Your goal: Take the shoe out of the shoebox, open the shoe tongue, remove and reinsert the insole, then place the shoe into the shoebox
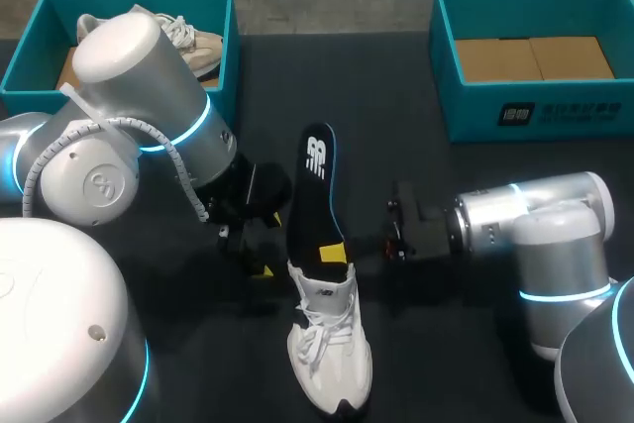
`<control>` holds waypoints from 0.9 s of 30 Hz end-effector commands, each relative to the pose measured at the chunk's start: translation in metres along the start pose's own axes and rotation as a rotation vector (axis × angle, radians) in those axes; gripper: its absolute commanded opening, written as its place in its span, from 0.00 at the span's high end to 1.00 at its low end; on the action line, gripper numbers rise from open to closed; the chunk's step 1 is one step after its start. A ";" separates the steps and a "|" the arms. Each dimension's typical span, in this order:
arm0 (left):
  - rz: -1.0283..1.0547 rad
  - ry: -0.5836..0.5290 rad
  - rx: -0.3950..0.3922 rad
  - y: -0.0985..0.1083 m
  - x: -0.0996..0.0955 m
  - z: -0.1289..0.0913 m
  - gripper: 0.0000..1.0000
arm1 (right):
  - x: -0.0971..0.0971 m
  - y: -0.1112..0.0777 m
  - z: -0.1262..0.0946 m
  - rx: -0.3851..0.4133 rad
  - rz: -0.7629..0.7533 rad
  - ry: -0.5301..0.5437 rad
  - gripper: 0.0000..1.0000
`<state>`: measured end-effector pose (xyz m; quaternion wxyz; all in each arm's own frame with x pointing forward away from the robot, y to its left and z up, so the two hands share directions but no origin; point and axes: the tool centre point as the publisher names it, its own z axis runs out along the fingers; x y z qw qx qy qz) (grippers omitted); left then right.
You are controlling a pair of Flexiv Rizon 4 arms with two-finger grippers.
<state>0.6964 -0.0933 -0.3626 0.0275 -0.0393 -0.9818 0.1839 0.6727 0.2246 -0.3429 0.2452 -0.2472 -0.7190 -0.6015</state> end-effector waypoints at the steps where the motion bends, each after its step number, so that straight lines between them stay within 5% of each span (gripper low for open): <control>1: 0.000 0.000 -0.004 -0.001 0.000 0.001 0.00 | 0.000 0.000 0.002 0.005 -0.001 -0.001 0.83; 27: 0.000 0.000 -0.004 -0.001 0.000 0.001 0.00 | -0.001 0.017 0.004 0.029 -0.061 0.009 0.71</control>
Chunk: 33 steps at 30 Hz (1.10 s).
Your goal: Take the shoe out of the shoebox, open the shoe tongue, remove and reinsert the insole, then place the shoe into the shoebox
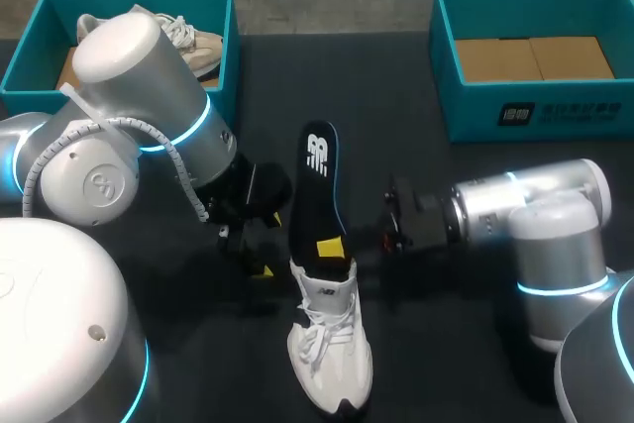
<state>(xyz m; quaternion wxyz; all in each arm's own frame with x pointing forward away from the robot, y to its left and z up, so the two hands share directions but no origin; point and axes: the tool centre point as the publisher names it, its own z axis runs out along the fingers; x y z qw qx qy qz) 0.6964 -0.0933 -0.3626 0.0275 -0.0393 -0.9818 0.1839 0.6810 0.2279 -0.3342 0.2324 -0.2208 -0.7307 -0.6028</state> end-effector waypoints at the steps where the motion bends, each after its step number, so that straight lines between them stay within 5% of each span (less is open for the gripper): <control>1: 0.000 0.000 -0.004 -0.001 0.000 0.001 0.00 | -0.001 0.005 0.002 0.011 -0.004 -0.001 0.71; 33: 0.000 0.000 -0.004 -0.001 0.000 0.001 0.00 | -0.010 0.033 0.000 -0.092 -0.012 -0.052 0.74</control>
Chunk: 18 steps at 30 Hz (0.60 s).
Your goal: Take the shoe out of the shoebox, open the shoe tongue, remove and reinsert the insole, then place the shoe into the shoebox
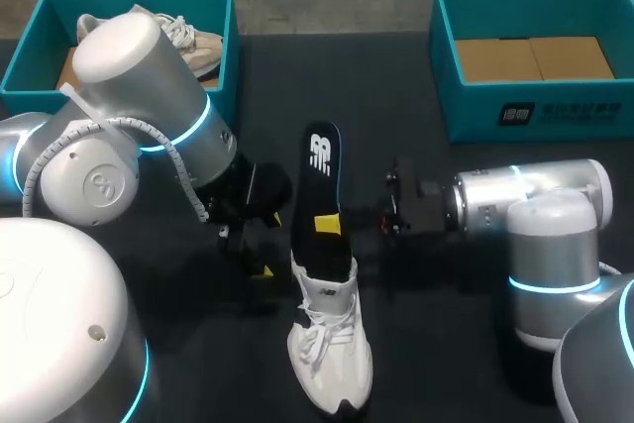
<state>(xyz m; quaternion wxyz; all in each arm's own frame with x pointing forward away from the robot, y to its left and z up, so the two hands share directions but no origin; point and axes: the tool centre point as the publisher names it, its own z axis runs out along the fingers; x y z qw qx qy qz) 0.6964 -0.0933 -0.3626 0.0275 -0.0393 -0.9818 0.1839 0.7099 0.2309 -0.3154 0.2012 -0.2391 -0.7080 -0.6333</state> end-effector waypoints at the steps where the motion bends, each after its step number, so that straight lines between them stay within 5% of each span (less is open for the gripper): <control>1: 0.000 0.000 -0.004 -0.001 0.000 0.001 0.00 | 0.001 0.002 0.003 0.006 0.006 -0.016 0.75; 7: 0.000 0.000 -0.004 -0.001 0.000 0.001 0.00 | -0.001 0.003 0.004 0.011 0.014 -0.029 0.85; 9: 0.000 0.000 -0.004 -0.001 0.000 0.001 0.00 | -0.002 0.003 0.004 0.010 0.023 -0.032 1.00; 18: 0.000 0.000 -0.004 -0.001 0.000 0.001 0.00 | -0.005 -0.005 0.004 0.028 0.098 -0.029 1.00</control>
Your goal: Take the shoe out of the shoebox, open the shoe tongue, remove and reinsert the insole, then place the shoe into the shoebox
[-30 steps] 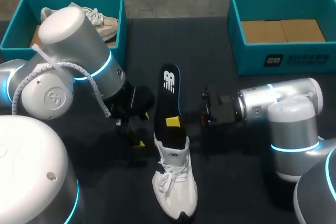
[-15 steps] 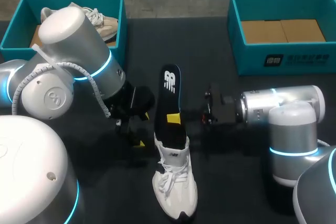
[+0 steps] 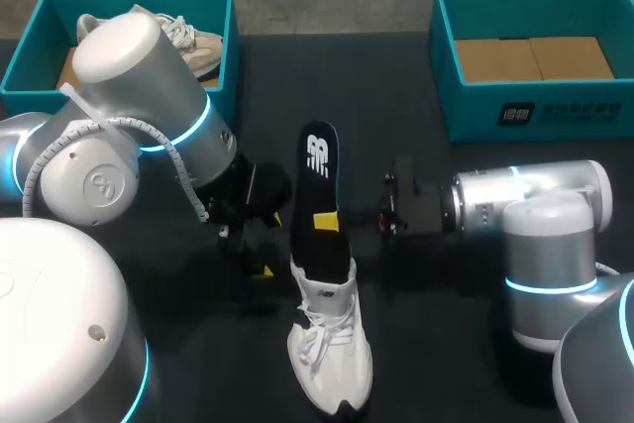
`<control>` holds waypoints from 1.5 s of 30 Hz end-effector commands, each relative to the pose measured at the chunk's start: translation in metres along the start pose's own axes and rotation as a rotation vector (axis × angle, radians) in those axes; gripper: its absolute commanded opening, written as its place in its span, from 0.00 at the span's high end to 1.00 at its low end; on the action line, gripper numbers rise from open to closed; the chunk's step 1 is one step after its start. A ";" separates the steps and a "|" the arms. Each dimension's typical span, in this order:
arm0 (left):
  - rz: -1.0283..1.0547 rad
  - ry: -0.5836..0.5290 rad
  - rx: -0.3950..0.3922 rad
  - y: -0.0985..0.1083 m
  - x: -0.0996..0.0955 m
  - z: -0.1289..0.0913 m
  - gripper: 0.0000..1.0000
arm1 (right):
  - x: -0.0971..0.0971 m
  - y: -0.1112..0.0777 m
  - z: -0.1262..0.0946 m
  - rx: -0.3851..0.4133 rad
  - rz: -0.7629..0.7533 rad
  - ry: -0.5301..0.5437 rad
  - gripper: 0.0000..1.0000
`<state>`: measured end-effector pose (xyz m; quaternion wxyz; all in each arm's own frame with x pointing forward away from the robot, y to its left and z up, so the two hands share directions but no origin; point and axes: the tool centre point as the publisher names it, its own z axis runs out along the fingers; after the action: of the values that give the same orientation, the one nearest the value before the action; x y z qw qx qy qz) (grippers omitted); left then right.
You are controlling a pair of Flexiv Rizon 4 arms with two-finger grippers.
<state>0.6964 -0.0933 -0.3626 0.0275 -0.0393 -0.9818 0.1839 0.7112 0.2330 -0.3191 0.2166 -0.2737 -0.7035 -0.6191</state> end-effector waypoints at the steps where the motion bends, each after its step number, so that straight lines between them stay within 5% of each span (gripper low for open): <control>1: 0.000 0.000 -0.004 -0.001 0.000 0.001 0.00 | -0.003 -0.004 0.001 0.021 0.027 -0.001 1.00; 28: 0.000 0.000 -0.004 -0.001 0.000 0.001 0.00 | 0.008 -0.047 0.001 0.098 0.155 -0.011 1.00; 45: 0.000 0.000 -0.004 -0.001 0.000 0.001 0.00 | 0.012 -0.050 0.007 0.117 0.149 -0.009 1.00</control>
<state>0.6964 -0.0933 -0.3626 0.0275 -0.0393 -0.9818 0.1839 0.6726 0.2340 -0.3469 0.2762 -0.3148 -0.7175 -0.5566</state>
